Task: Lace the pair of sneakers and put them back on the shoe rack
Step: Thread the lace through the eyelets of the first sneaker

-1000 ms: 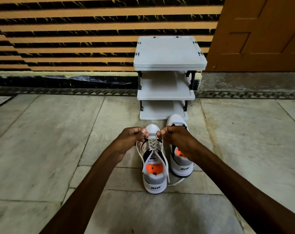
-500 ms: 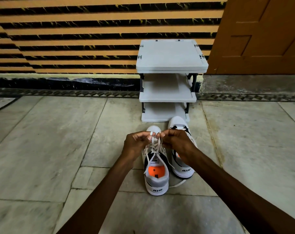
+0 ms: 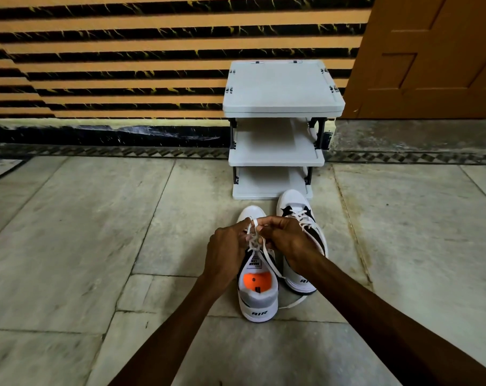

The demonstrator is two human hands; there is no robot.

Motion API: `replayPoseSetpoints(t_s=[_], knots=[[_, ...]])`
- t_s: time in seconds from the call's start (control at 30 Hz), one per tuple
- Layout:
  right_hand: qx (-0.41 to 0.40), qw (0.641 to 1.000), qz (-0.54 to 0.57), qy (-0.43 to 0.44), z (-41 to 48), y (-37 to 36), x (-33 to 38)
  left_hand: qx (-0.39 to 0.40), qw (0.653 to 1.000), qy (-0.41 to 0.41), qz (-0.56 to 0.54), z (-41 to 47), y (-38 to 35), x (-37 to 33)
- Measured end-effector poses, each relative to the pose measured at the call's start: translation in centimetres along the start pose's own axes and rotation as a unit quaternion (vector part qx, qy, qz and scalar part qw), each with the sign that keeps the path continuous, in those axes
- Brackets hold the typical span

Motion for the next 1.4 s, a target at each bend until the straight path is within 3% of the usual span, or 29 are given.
replayPoseSetpoints(t_s=[0.13,0.33,0.53,0.83,1.07,1.23,1.4], knots=[[-0.023,0.998,0.045,-0.028,0.7,0.1,-1.0,-0.015,0.998,0.004,-0.064,-0.2,-0.5,0.4],[0.0,0.994,0.066,-0.082,1.7,0.2,-2.1,-0.004,0.996,-0.053,-0.069,-0.6,-1.0,-0.3],[0.058,0.991,0.001,-0.117,2.3,0.1,-1.4,0.036,0.994,-0.1,0.016,-0.7,-1.1,-0.7],[0.098,0.961,0.053,-0.252,2.9,0.7,-2.6,0.046,0.983,-0.159,0.081,-0.2,-0.7,-1.8],[0.11,0.981,-0.002,-0.158,2.7,0.6,-1.7,0.08,0.984,-0.143,0.073,0.5,-1.1,-0.7],[0.179,0.972,-0.083,-0.131,1.7,0.6,-1.3,0.085,0.99,-0.114,0.016,0.4,-0.7,0.0],[0.165,0.973,-0.098,-0.131,2.1,0.3,-1.8,0.081,0.993,-0.089,0.006,0.3,-1.0,0.6]])
Point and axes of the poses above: each hand's wrist, its own z-axis towards the middle knuckle, its own y-axis out of the back of the hand, x = y × z, the point moved 6 cm from there along z, towards the middle knuckle, and after that the axes turned 14 degrees about -y, right-handed, at the moved point
